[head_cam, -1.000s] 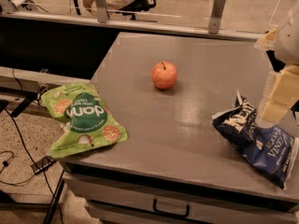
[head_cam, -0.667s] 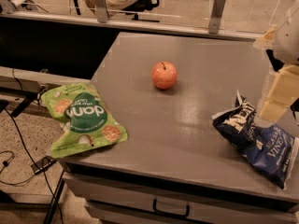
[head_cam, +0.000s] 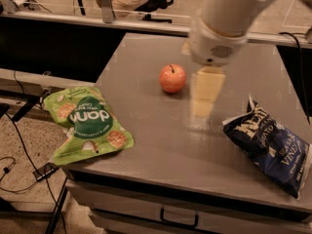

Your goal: Pick green rice chip bag

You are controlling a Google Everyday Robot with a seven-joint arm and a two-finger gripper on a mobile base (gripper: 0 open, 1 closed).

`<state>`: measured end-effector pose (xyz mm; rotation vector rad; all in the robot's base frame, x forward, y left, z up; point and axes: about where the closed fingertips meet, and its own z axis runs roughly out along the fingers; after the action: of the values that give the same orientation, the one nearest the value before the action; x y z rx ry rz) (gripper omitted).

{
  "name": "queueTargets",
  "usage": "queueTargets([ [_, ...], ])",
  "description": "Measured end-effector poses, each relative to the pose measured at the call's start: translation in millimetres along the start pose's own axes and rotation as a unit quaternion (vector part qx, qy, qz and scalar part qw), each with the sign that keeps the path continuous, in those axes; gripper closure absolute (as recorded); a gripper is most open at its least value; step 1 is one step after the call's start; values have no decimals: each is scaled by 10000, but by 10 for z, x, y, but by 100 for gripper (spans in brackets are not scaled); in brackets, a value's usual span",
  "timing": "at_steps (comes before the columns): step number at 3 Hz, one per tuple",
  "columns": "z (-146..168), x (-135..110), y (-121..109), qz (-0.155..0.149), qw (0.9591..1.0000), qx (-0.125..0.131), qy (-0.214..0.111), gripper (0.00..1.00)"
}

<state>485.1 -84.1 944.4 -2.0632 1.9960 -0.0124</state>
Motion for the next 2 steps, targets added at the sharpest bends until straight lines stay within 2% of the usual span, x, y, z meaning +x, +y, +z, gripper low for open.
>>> queueTargets([
  [1,363,-676,-84,-753,9967,-288,-47,0],
  [2,742,-1339,-71,-1486,9872,-533,-213,0],
])
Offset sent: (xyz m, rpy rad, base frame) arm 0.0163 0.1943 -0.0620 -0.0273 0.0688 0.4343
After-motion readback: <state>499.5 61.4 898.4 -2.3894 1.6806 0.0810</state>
